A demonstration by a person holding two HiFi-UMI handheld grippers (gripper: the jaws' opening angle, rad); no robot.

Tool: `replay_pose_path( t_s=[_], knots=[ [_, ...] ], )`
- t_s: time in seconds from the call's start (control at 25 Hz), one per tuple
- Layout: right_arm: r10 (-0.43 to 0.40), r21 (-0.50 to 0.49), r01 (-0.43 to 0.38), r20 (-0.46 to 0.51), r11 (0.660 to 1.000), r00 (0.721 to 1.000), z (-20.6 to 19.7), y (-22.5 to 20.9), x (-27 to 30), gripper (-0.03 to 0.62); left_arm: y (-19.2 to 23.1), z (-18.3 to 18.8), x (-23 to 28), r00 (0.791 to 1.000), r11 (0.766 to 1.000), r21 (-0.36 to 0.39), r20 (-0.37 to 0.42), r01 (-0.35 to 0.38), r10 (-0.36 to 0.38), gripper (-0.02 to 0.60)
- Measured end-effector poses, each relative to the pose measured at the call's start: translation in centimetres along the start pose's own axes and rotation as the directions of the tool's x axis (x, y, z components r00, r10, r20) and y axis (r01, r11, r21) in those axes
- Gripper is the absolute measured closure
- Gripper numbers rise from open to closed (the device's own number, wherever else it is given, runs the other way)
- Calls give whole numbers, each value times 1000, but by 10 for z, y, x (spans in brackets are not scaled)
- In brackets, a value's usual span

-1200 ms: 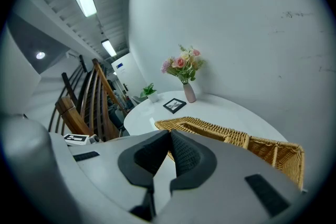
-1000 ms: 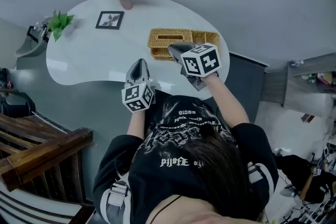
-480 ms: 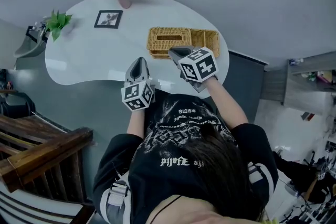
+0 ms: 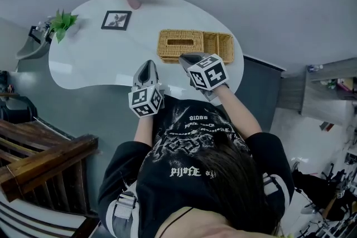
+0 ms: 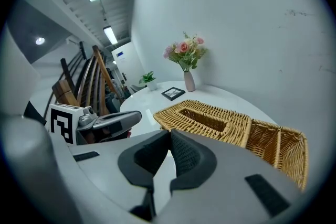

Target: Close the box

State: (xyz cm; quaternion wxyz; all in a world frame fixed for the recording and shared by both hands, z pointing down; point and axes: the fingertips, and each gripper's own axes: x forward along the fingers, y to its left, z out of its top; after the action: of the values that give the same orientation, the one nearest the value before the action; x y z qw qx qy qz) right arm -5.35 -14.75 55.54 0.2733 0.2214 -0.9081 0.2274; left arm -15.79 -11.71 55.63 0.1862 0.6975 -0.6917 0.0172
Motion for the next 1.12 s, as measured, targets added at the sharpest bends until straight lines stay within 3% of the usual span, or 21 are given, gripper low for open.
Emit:
replay_pose_path(
  t_s=[1.12],
  knots=[
    [-87,-90,85,-18,992,996,-35,-7,18,557,-10,-4,5,1000,1000,5,-15,16,-16,555]
  ],
)
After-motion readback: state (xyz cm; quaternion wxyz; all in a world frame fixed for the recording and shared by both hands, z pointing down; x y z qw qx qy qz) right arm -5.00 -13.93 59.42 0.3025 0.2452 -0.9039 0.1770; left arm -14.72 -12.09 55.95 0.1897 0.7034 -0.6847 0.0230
